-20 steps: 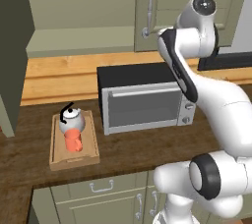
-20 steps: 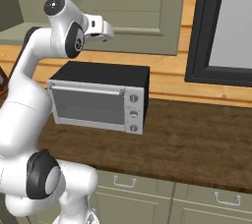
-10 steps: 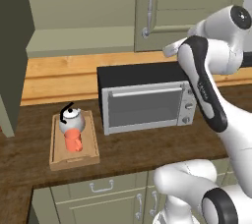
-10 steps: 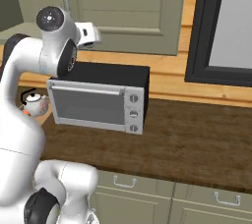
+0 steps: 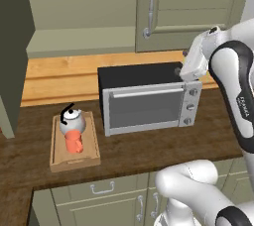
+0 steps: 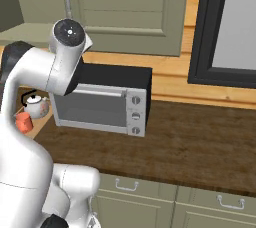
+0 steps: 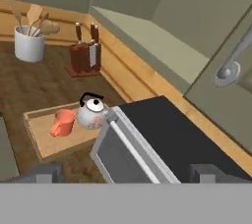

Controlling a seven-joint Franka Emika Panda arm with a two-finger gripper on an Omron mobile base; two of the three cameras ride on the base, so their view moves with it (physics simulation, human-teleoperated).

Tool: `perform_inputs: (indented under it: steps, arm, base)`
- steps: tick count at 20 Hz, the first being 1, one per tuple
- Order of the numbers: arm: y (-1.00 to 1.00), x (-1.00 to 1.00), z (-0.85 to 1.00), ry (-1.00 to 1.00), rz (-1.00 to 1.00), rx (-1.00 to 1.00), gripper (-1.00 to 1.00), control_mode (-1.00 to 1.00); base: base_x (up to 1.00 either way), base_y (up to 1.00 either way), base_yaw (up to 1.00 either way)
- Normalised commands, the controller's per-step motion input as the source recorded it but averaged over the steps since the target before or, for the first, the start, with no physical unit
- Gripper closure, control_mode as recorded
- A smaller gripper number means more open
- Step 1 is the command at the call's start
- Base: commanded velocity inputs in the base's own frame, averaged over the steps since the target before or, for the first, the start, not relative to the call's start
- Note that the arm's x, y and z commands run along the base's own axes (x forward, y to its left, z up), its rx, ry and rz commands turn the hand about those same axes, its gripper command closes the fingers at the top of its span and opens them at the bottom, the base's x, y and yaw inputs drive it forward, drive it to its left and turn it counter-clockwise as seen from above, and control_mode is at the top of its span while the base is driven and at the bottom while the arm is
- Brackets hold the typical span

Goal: Pick the kettle from the counter and place it on the tray. Then pick the mug from the cabinet and place it on the tray. Then close the cabinet doors.

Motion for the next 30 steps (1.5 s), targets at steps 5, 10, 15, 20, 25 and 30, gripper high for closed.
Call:
perform_inputs:
  steps: [5, 10, 15, 20, 25, 30]
  arm:
    - [0.18, -0.59, 0.0, 0.0, 0.48, -0.38, -1.0, -1.0]
    - [0.14, -0.57, 0.0, 0.0, 0.46, -0.35, -1.0, -1.0]
    - [0.16, -0.52, 0.0, 0.0, 0.45, -0.35, -1.0, -1.0]
    - [0.16, -0.44, 0.0, -0.08, 0.38, -0.26, -1.0, -1.0]
    - [0.36, -0.37, 0.0, -0.12, 0.1, 0.04, -1.0, -1.0]
    - [0.41, -0.35, -0.02, -0.23, 0.0, 0.22, -1.0, -1.0]
  base:
    - [0.0, 0.0, 0.0]
    - [0.0, 0.0, 0.0]
    - [0.0, 0.0, 0.0]
    - [0.0, 0.0, 0.0]
    - [0.0, 0.0, 0.0]
    - [0.0, 0.0, 0.0]
